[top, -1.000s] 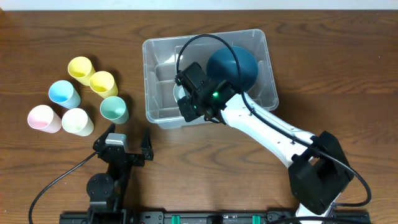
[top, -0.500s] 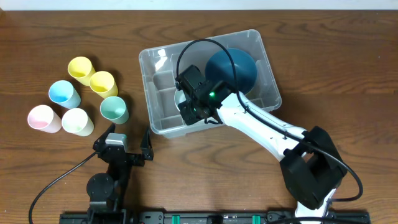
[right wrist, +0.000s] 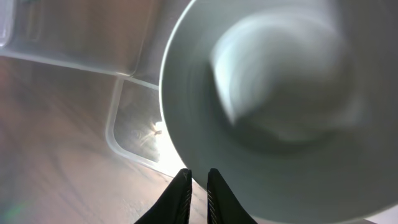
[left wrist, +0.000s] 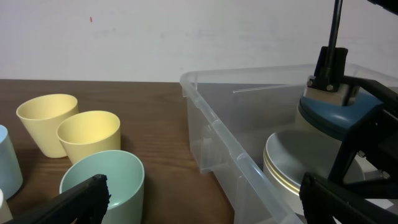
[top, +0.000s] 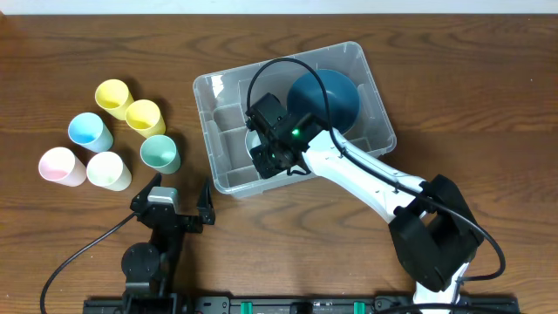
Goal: Pack container
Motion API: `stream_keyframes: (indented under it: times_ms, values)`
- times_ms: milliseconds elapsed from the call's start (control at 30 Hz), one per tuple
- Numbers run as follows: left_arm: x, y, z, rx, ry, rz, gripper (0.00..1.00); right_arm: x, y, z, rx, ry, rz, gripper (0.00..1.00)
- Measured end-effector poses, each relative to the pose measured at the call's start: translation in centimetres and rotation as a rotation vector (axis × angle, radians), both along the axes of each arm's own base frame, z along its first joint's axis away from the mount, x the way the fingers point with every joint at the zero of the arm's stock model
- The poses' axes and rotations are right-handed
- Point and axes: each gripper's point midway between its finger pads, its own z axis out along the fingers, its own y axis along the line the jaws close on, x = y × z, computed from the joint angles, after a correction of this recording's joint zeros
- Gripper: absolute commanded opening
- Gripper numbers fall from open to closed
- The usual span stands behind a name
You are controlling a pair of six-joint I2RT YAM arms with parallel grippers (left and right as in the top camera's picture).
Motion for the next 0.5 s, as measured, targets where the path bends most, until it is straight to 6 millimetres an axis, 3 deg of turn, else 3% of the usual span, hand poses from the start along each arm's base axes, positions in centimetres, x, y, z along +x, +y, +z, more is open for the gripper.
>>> stream_keyframes:
  times_ms: [267,400,500]
  values:
    - [0.0,0.0,0.0,0.0,0.0,0.0,0.98,-0.22,0.24,0.05,0.006,-0.005,0.05,0.15]
    - [0.0,0.0,0.0,0.0,0.0,0.0,0.98,-0.28,0.45,0.13,0.013,-0.011,0.081,0.28]
    - [0.0,0.0,0.01,0.0,0.0,0.0,0.98,-0.36,0.59,0.17,0.016,-0.019,0.114,0.31]
